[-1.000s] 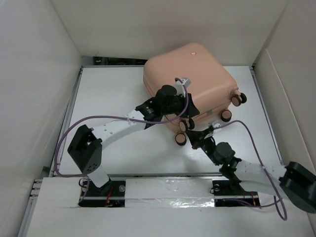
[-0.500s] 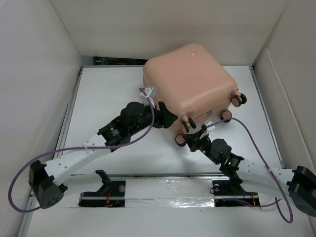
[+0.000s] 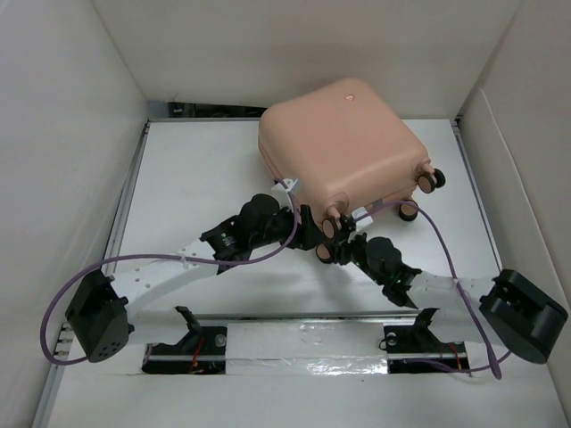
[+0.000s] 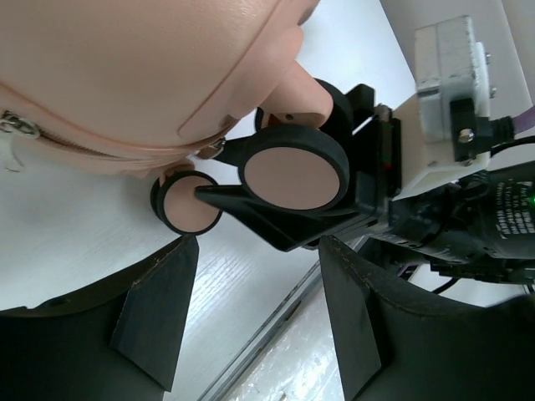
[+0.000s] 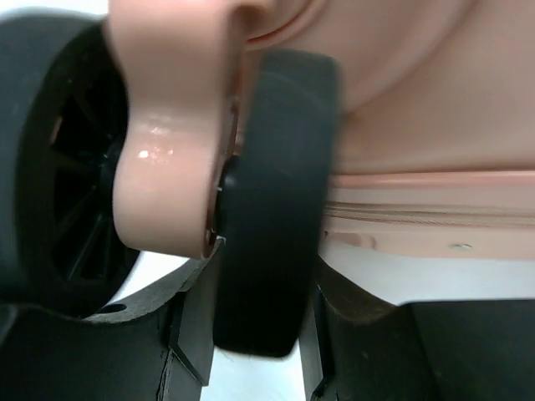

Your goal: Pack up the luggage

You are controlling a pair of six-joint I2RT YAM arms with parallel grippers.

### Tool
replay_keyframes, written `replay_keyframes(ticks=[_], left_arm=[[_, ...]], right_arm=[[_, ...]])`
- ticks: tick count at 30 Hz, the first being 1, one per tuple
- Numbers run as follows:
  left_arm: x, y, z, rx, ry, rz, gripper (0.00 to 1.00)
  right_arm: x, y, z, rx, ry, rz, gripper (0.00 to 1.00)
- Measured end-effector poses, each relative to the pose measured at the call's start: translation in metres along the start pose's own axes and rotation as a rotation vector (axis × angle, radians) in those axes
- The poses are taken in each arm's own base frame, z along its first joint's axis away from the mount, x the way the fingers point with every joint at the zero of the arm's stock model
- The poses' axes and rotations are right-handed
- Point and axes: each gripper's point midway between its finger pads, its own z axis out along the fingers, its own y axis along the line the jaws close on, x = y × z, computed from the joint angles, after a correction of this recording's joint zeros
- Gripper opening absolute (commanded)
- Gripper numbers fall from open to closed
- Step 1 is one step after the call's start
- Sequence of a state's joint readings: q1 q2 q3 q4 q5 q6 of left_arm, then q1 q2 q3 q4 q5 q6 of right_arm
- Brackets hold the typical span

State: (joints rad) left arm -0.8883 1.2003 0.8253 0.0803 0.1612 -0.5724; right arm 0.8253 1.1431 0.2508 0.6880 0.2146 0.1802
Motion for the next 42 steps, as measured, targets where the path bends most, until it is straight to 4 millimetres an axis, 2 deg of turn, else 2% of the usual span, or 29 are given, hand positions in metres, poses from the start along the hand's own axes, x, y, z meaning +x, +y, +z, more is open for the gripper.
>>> replay_keyframes(ticks=[5,10,12,14,18,21,23,24,25,32,33,35,36,42], left_arm=[[0.001,-0.004,0.004,0.024,0.007,0.005,0.55],[-0.006,-0.009,0.005,0.047,-0.02,0.009,0.52],[-0.008,-0.01,0.005,0.049,-0.03,0.01,0.51],[-0.009,-0.01,0.006,0.049,-0.035,0.01,0.5],[-0.006,-0.005,0.011,0.034,-0.026,0.009,0.49],[-0.003,-0.002,0.015,0.023,-0.015,0.007,0.49],[-0.002,0.0,0.017,0.018,-0.012,0.006,0.49],[-0.002,0.0,0.017,0.015,-0.013,0.006,0.49],[-0.002,0.001,0.018,0.014,-0.014,0.005,0.49],[-0.007,0.002,0.018,0.004,-0.034,0.006,0.49],[-0.008,0.004,0.018,-0.002,-0.038,0.006,0.49],[-0.009,0.005,0.018,-0.005,-0.042,0.004,0.49],[-0.01,0.006,0.018,-0.007,-0.044,0.003,0.49],[-0.017,0.007,0.018,-0.004,-0.058,-0.003,0.46]], right_arm=[[0.003,0.006,0.012,-0.028,-0.012,-0.023,0.43],[-0.011,0.011,0.018,0.002,-0.081,-0.006,0.32],[-0.018,0.012,0.018,0.018,-0.113,0.01,0.24],[-0.02,0.008,0.019,0.059,-0.134,0.035,0.22],[-0.02,0.001,0.02,0.153,-0.157,0.069,0.1],[-0.021,0.0,0.021,0.194,-0.167,0.095,0.13],[-0.021,0.0,0.023,0.214,-0.172,0.12,0.26],[-0.021,0.0,0.024,0.222,-0.176,0.133,0.38],[-0.022,0.001,0.024,0.227,-0.185,0.151,0.41],[-0.02,0.003,0.028,0.284,-0.226,0.206,0.4],[-0.021,0.003,0.029,0.298,-0.232,0.211,0.35],[-0.021,0.001,0.032,0.328,-0.238,0.209,0.31],[-0.022,0.0,0.033,0.34,-0.238,0.207,0.19],[-0.024,-0.005,0.041,0.36,-0.239,0.18,0.0]])
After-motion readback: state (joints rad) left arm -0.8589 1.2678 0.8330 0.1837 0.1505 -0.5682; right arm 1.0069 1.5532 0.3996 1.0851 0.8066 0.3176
